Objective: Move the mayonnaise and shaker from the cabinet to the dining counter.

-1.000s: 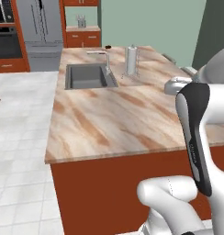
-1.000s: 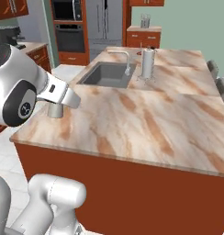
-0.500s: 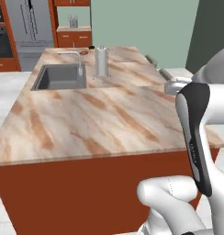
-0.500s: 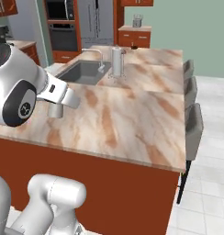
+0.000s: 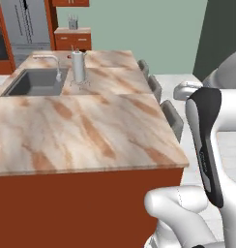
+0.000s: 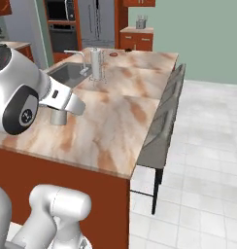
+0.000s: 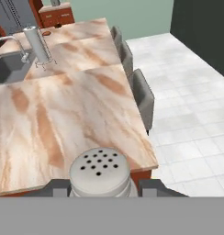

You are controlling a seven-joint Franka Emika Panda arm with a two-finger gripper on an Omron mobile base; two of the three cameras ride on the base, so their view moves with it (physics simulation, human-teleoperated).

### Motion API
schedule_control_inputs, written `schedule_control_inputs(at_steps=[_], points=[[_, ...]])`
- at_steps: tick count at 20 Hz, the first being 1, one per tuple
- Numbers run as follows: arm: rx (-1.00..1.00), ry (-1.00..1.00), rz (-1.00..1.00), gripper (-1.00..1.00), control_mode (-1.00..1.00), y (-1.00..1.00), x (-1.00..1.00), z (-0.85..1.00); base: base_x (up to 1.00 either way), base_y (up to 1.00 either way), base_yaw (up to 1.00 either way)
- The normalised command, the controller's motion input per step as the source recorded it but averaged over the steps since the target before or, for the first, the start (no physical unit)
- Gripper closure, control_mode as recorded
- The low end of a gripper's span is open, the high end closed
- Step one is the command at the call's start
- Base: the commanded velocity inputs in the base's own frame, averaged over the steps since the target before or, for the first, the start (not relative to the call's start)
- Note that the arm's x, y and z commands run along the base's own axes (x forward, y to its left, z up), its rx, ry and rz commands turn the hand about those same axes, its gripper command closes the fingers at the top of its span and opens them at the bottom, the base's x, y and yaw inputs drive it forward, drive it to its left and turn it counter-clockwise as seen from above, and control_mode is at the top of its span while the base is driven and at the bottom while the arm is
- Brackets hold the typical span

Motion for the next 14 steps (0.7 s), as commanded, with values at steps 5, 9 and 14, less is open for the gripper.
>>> schedule_control_inputs(at_steps=[5,9,14], points=[[0.0,0.0,0.0,1.0,1.0,0.0,0.0,0.0,0.42,-1.0,0.22],[0.0,0.0,0.0,1.0,1.0,0.0,0.0,0.0,0.52,-0.98,0.29],[0.0,0.0,0.0,1.0,1.0,0.0,0.0,0.0,0.55,-0.78,0.38]])
